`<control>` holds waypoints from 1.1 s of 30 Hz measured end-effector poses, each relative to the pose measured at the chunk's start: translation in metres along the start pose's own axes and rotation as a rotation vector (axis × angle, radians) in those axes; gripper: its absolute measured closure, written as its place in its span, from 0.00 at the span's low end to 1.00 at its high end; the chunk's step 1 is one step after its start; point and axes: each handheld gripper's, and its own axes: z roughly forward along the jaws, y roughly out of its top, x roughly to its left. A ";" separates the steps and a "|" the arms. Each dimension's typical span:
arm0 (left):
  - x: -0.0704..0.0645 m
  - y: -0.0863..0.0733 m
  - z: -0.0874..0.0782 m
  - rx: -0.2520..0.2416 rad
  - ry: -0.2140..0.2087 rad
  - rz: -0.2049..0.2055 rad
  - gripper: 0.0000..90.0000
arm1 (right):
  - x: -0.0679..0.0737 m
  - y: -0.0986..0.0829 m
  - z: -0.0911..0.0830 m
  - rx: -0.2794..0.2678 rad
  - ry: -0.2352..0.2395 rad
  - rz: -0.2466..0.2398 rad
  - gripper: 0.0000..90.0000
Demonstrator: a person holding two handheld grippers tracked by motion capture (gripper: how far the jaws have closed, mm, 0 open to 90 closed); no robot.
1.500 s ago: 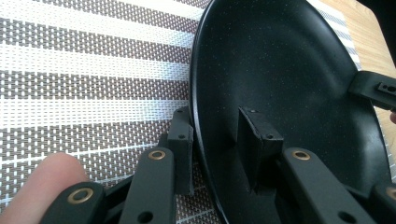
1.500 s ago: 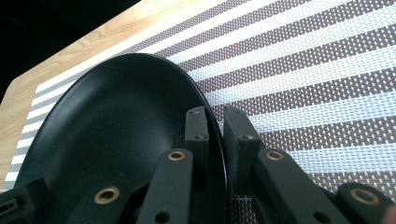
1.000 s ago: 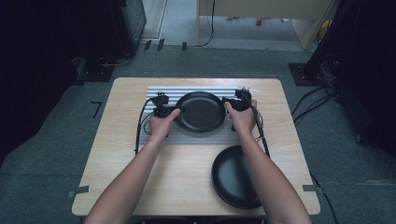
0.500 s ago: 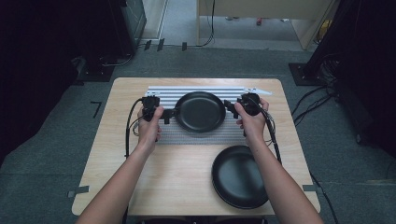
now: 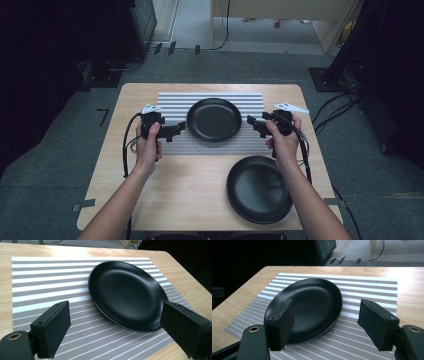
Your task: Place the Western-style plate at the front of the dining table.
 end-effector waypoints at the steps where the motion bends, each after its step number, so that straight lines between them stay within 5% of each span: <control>1: 0.001 -0.002 -0.003 -0.003 -0.002 0.000 0.10 | 0.000 -0.001 -0.004 -0.002 -0.003 -0.008 0.31; 19: 0.021 -0.034 -0.062 -0.063 0.005 -0.012 0.10 | -0.012 -0.030 -0.077 -0.021 -0.052 -0.052 0.31; 33: 0.032 -0.066 -0.089 -0.070 0.036 -0.025 0.10 | -0.035 -0.071 -0.117 -0.032 -0.111 -0.017 0.31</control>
